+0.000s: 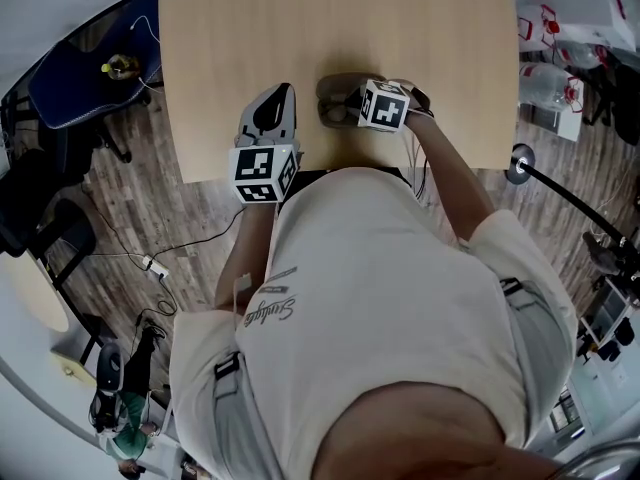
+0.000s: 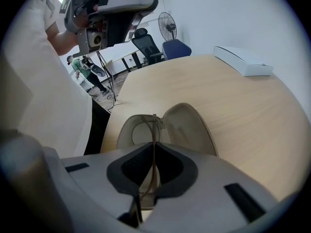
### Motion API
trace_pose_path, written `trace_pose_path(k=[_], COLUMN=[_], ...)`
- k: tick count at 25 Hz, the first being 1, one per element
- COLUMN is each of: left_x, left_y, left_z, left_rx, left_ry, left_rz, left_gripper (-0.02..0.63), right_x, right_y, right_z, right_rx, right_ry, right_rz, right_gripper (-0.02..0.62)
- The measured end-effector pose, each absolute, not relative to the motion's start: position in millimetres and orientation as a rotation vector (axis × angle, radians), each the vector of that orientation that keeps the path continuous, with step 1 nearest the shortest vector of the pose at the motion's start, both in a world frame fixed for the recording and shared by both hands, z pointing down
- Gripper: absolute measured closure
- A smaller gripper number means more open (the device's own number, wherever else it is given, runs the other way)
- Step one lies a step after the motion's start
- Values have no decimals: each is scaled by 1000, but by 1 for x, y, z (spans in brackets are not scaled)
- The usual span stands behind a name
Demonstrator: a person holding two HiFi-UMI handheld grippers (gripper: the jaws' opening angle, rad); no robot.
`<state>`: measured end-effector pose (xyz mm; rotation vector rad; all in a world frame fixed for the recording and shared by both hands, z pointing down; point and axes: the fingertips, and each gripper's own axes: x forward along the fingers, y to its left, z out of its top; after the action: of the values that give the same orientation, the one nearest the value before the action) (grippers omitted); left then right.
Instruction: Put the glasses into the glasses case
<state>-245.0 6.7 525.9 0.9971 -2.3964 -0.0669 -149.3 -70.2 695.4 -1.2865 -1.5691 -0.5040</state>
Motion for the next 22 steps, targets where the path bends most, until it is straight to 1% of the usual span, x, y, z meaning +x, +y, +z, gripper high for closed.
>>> trace_pose_path(k=[20,22], left_x=[-257,-254], left_y=[15,16], left_z=[527,527], left_rx=[1016,1023], left_ry=[-2389,-2386], left_rz=[-100,-100], left_gripper=[590,590], right_x=[-144,-143], right_y=[-71,-71], right_z=[712,712], right_rx=[-1249,-1242], right_ry=[-1514,-1522], right_rz=[-580,-576], right_gripper=[581,563])
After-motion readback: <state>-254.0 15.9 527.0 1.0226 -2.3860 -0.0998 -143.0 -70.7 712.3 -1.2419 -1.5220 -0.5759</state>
